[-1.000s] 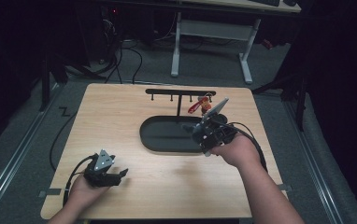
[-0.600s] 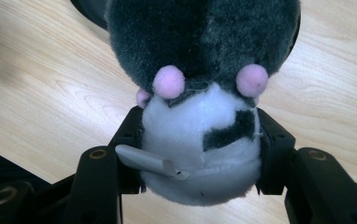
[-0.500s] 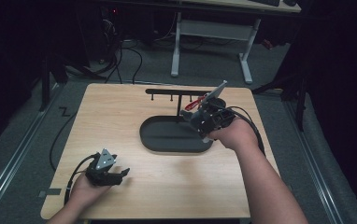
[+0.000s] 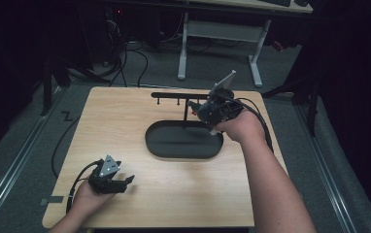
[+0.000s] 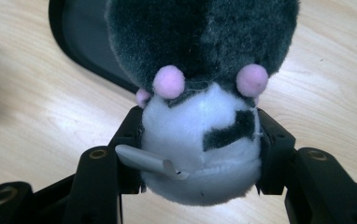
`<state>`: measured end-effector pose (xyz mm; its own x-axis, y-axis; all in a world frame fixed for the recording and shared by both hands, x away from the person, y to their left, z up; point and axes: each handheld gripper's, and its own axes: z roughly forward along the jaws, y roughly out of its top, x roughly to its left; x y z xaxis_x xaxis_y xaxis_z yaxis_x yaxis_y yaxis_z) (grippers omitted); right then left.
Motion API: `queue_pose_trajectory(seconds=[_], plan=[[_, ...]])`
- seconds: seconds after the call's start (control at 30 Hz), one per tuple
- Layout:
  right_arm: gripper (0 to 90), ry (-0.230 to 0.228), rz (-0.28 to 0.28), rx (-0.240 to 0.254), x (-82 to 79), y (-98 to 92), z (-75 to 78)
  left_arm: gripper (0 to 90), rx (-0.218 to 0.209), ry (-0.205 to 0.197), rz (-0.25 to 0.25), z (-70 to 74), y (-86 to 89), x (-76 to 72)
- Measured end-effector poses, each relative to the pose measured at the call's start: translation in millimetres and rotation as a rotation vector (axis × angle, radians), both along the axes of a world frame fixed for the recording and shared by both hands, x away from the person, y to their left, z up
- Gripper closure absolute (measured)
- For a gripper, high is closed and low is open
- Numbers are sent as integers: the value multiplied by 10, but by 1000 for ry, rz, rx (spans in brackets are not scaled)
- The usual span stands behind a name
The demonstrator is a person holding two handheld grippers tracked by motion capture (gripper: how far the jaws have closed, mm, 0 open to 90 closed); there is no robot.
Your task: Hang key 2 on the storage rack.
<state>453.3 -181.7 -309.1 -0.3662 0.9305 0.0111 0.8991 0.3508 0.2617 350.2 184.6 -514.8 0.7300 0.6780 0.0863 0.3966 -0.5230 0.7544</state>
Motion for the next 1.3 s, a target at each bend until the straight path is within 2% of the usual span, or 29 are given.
queue_pose_trajectory(seconds=[0.13, 0.17, 0.4, 0.8, 1.1, 1.23, 1.3], plan=[[478, -6, -32, -15, 64, -20, -30, 274, 1, 2, -4, -3, -5, -3], [478, -5, -26, -19, 76, -28, -51, 275, -2, 1, -3, 0, -7, -4], [478, 42, -22, -34, 91, -25, -308, 277, -2, 3, -5, -2, -6, -3], [474, 46, -19, -23, 169, 32, -664, 280, 3, 3, -10, -4, -18, -6], [464, 37, -23, -4, 219, 62, -765, 284, 7, 3, -14, -3, -29, -7], [350, 32, -24, -14, 243, 93, -806, 284, 4, 3, -12, -4, -16, -6], [330, 28, -28, -15, 246, 95, -812, 285, 2, 3, -12, 0, -14, -7]])
